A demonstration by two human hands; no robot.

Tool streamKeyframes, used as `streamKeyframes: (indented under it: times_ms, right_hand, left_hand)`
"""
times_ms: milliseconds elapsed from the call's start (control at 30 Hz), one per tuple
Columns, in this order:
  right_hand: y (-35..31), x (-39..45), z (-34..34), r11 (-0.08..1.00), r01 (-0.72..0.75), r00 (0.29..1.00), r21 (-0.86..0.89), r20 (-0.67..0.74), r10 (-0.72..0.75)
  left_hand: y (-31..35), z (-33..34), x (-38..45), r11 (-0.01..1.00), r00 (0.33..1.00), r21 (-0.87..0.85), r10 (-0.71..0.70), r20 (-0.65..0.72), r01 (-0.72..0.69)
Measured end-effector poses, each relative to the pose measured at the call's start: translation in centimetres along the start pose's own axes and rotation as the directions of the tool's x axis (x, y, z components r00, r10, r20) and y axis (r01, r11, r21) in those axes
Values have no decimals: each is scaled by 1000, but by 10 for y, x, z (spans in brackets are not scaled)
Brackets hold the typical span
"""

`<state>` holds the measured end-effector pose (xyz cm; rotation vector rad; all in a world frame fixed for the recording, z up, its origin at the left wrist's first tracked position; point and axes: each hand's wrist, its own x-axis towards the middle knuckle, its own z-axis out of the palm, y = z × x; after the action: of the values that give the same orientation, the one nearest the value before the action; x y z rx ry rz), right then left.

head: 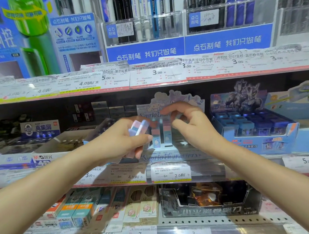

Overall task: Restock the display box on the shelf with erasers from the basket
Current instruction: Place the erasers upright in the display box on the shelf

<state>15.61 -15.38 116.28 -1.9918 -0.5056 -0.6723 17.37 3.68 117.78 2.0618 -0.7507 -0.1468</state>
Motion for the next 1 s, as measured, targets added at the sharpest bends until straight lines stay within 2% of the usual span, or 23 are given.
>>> streamKeyframes:
  times_ms: [133, 267, 367, 433, 533, 733, 833, 900, 1000]
  right_hand:
    - [-21, 0, 5, 999, 40, 996, 21, 82, -41]
    - [-22, 4, 8, 994, -28, 994, 109, 105, 17]
    - [-23, 5, 0, 972, -84, 987, 220, 152, 51]
    - [-23, 6, -6, 957, -102, 987, 273, 144, 64]
    - [-20, 6, -11, 952, -113, 988, 286, 130, 78]
    - [-17, -1, -7, 931, -108, 992, 349, 93, 80]
    - [-15, -4, -4, 945, -68, 995, 321, 96, 39]
    - [-13, -6, -3, 953, -44, 995, 300, 95, 16]
    - [-9, -6, -6, 968, -16, 999, 251, 34, 8]
  left_hand:
    - [4, 3, 2, 994, 998, -100, 52, 31, -48]
    - [10, 7, 2, 985, 997, -159, 73, 20, -69]
    - [8, 5, 3, 988, 995, -130, 81, -50, -87]
    - [6, 1, 2, 993, 989, -87, 71, -128, -82]
    - [6, 0, 2, 990, 977, -112, 61, -203, -85]
    - [7, 8, 5, 981, 982, -185, 20, -187, -55]
    - [7, 12, 8, 973, 983, -227, 0, -182, -42]
    - [8, 13, 9, 981, 982, -190, 3, -188, -40]
    - [9, 12, 10, 996, 967, -18, 77, -242, -84]
